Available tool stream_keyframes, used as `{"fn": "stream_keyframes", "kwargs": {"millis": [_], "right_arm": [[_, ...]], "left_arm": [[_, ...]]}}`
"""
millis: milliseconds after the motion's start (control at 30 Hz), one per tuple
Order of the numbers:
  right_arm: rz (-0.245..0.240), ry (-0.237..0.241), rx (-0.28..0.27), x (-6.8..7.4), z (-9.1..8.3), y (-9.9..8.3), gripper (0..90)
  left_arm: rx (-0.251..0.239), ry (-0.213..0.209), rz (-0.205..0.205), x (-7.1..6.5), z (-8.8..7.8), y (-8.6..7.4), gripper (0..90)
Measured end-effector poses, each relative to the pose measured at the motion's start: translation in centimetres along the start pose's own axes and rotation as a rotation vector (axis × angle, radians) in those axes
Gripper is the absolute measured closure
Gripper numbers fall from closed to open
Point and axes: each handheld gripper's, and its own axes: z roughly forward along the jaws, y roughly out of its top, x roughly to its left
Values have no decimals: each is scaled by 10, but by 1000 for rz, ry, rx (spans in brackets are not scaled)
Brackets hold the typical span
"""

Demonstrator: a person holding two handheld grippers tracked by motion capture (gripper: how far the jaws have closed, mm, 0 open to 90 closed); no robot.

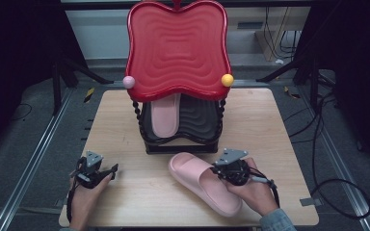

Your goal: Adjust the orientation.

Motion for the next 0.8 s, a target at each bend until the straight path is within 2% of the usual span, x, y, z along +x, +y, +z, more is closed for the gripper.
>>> {"fn": "stream_keyframes", "kwargs": {"millis": [133,267,567,633,667,700,767,800], "right_arm": [[-5,25,-3,2,20,10,836],[-12,23,7,3,31,14,836],[-6,49,56,3,48,16,795],[1,53,58,2,48,16,777],[20,60,47,2,44,17,717],[20,60,47,2,44,17,717],[44,54,44,3,36,19,656],[70,85,42,9,26,22,614]], "left_arm": [[-1,2,-11,2,0,-2,307],[4,-3,-14,2,1,-3,306],[8,-9,-17,1,3,-2,306],[7,-10,-18,0,3,-2,305],[4,-10,-18,0,2,-2,305],[4,-10,-18,0,2,-2,305],[4,-12,-18,0,1,-2,305],[5,-14,-21,0,2,-3,305]]}}
